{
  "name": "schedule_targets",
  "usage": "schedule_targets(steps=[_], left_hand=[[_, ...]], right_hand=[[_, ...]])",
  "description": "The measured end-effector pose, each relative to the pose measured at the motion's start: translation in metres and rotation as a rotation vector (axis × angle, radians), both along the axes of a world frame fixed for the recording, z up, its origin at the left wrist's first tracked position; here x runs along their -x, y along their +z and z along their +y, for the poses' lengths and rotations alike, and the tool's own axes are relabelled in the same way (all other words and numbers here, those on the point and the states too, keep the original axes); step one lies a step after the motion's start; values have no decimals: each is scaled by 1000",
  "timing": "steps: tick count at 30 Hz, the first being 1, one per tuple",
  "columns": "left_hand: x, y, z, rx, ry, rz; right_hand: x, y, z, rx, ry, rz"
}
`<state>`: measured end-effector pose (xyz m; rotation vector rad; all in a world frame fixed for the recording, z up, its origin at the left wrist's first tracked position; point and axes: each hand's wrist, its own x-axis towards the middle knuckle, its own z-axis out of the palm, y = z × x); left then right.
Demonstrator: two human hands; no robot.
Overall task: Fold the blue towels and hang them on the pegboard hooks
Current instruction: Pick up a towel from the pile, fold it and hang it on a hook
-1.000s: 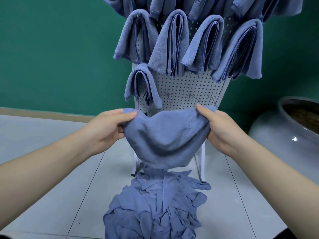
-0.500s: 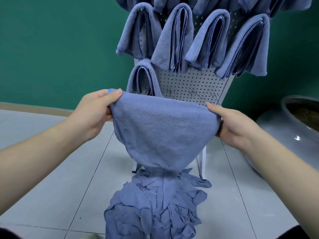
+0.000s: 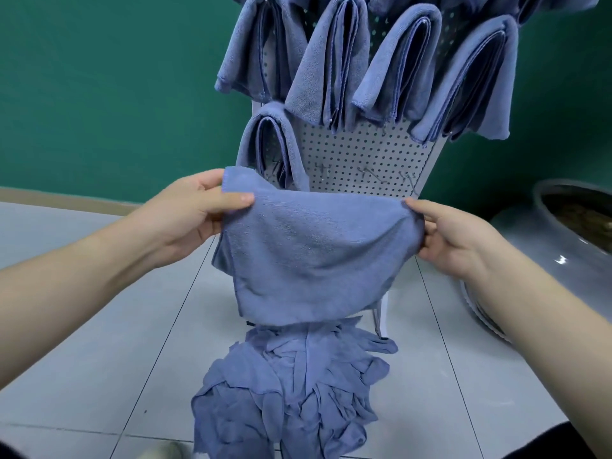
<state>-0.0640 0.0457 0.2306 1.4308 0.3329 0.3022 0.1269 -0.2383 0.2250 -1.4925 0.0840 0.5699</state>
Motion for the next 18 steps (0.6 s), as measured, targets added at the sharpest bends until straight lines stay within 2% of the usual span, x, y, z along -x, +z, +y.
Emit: schedule_targets(steps=[4,10,14,18], left_hand=[[-1,-7,0,-56,5,74],[-3,-19,6,-210,116,201],[-2,-22,7,-211,139,236],[-2,-22,12,-170,194,240]], right_hand=[[-6,-2,-3,34,-7,-42],[-9,-5,-11,306,-13,-385],[-12,-8,-16,354,-3,-415],[-14,-9,-16,290,-30,-324]])
